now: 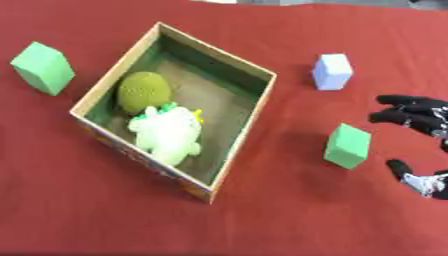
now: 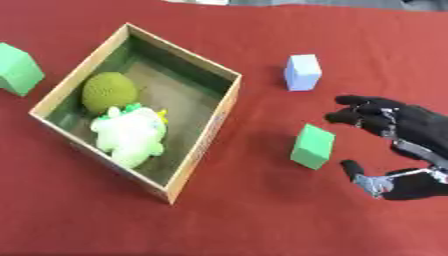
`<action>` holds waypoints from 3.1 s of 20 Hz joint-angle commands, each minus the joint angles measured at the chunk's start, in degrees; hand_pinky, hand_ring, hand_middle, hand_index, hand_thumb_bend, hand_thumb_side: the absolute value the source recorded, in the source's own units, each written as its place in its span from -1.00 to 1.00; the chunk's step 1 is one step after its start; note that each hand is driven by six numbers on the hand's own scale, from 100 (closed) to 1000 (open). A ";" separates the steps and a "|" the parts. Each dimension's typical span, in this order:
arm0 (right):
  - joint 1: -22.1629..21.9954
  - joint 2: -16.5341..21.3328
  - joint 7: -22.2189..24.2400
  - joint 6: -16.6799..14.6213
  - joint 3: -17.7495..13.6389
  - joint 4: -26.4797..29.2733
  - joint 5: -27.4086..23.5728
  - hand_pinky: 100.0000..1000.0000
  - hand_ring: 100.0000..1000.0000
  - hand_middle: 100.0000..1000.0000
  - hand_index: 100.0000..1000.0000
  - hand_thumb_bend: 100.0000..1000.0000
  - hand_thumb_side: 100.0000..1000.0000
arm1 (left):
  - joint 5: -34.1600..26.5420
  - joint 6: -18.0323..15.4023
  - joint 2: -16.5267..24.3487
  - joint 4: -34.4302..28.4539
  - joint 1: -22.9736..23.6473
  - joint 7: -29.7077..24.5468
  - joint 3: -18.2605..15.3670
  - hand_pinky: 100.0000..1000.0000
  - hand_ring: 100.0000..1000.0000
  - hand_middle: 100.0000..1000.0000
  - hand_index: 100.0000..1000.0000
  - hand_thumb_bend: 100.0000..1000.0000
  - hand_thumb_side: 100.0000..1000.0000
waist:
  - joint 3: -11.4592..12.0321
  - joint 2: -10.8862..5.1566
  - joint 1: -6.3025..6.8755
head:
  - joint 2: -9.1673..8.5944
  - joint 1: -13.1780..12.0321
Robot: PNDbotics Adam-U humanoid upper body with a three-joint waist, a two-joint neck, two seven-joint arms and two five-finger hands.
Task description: Pick up objects on the table and place them in the box.
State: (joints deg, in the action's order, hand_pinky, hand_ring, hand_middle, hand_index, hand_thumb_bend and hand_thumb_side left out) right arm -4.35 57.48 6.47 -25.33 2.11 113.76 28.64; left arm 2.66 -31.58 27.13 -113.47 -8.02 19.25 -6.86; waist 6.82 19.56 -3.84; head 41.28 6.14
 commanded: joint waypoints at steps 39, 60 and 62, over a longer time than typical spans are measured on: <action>5.21 -4.21 7.46 17.28 1.68 0.83 -5.91 1.00 1.00 0.67 1.00 -1.00 0.01 | -0.89 0.72 0.50 -1.12 -0.29 -1.16 0.18 0.68 0.81 0.56 0.76 -1.00 0.37 | 0.65 -0.93 -0.90 | 0.32 0.73; 7.06 -9.32 10.61 20.18 2.48 -3.62 0.01 1.00 1.00 0.68 1.00 -1.00 -0.91 | -1.04 0.93 -0.07 -1.12 -0.42 -1.54 0.33 0.69 0.82 0.56 0.76 -1.00 0.37 | 0.73 -0.41 -0.36 | 0.18 1.17; 7.25 -9.81 10.11 20.32 2.28 -4.42 0.94 1.00 1.00 0.68 1.00 -1.00 -0.86 | -1.03 0.90 -0.09 -1.12 -0.41 -1.53 0.31 0.69 0.82 0.56 0.76 -1.00 0.37 | 0.72 -0.37 -0.28 | 0.16 1.18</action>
State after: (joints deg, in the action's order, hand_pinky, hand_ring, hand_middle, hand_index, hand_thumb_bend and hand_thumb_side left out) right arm 2.55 46.87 16.88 -5.23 5.31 109.71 28.67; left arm 2.01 -30.56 26.24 -113.47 -8.10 17.92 -6.26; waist 7.52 19.62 -4.13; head 41.59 7.16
